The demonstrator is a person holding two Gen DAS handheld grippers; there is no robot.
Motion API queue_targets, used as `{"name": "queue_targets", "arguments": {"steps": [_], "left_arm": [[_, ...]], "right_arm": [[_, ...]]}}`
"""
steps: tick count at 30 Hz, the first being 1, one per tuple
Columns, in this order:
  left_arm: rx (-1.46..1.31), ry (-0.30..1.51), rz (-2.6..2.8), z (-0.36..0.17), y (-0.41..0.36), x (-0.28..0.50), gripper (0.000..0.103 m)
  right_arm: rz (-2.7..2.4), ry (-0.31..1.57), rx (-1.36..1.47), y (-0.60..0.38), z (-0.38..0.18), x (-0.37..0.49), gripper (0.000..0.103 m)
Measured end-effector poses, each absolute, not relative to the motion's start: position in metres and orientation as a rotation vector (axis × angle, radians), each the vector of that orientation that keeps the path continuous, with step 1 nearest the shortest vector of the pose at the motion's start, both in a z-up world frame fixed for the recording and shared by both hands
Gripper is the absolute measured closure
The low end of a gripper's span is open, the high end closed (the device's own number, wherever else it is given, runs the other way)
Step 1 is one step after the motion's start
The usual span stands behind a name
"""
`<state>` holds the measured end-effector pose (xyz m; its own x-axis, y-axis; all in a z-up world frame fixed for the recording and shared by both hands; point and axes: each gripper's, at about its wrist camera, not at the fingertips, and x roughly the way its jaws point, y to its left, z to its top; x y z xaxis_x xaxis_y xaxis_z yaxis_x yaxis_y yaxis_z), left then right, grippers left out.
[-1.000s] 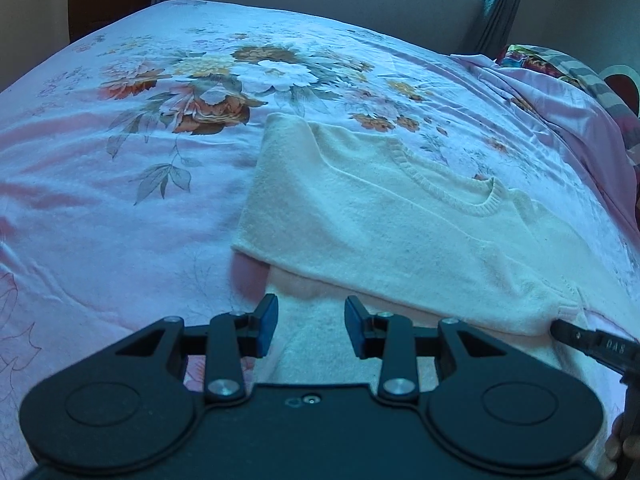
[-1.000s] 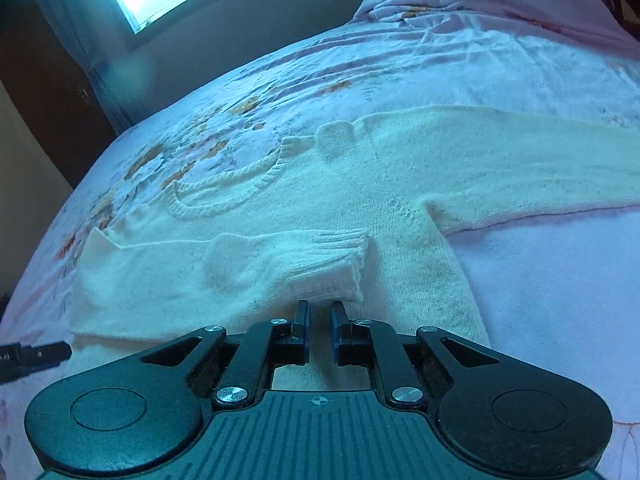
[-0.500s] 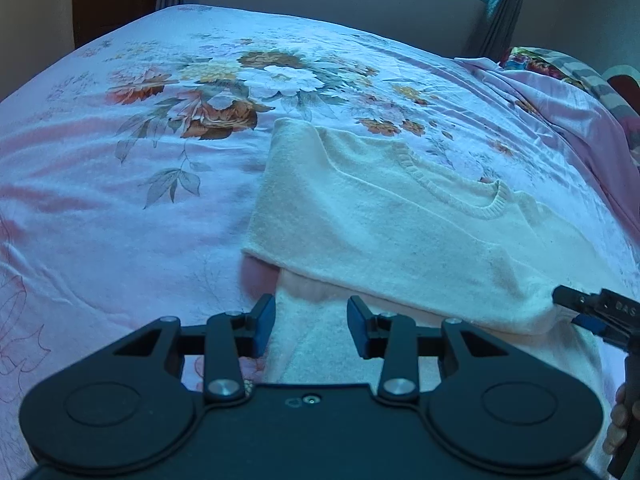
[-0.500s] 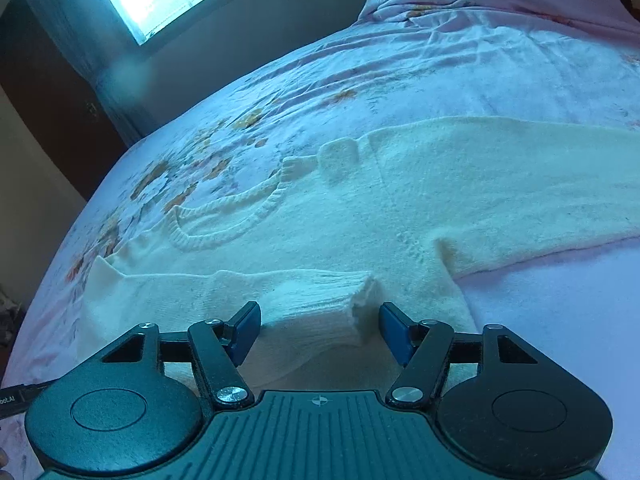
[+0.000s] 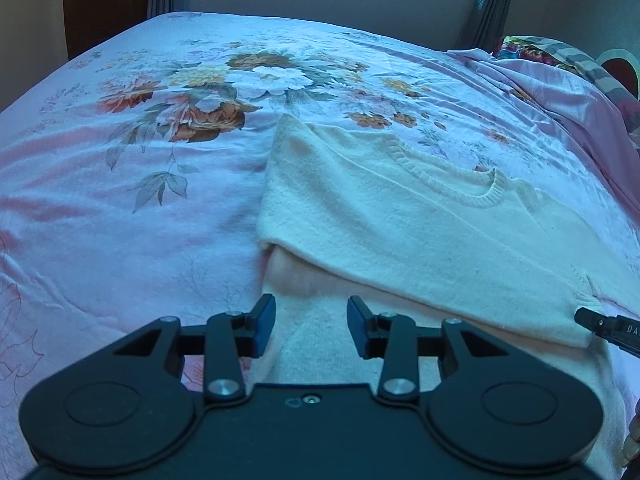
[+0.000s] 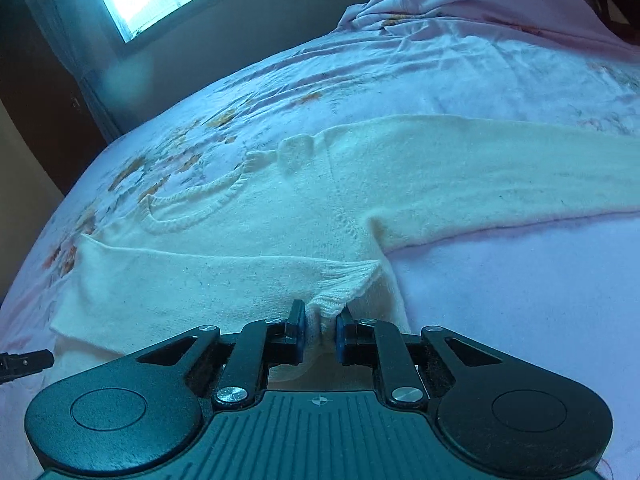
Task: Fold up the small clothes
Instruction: 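Pull the cuff with the right gripper toward the hem and release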
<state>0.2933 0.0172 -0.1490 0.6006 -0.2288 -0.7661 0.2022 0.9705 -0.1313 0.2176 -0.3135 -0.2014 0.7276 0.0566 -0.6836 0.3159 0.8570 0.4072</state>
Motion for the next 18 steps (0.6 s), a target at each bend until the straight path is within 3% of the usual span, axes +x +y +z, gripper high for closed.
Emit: {"name": "queue_targets", "arguments": {"steps": [10, 13, 18], "left_arm": [[-0.028, 0.882, -0.24, -0.147, 0.016, 0.296, 0.065], [-0.031, 0.875, -0.247, -0.143, 0.013, 0.304, 0.065], [-0.032, 0.842, -0.298, -0.138, -0.01, 0.333, 0.065]], "right_arm": [[-0.174, 0.751, 0.438, -0.313, -0.2, 0.225, 0.089], [-0.179, 0.755, 0.403, -0.309, -0.193, 0.218, 0.078], [-0.239, 0.632, 0.328, -0.303, -0.167, 0.203, 0.077]]}}
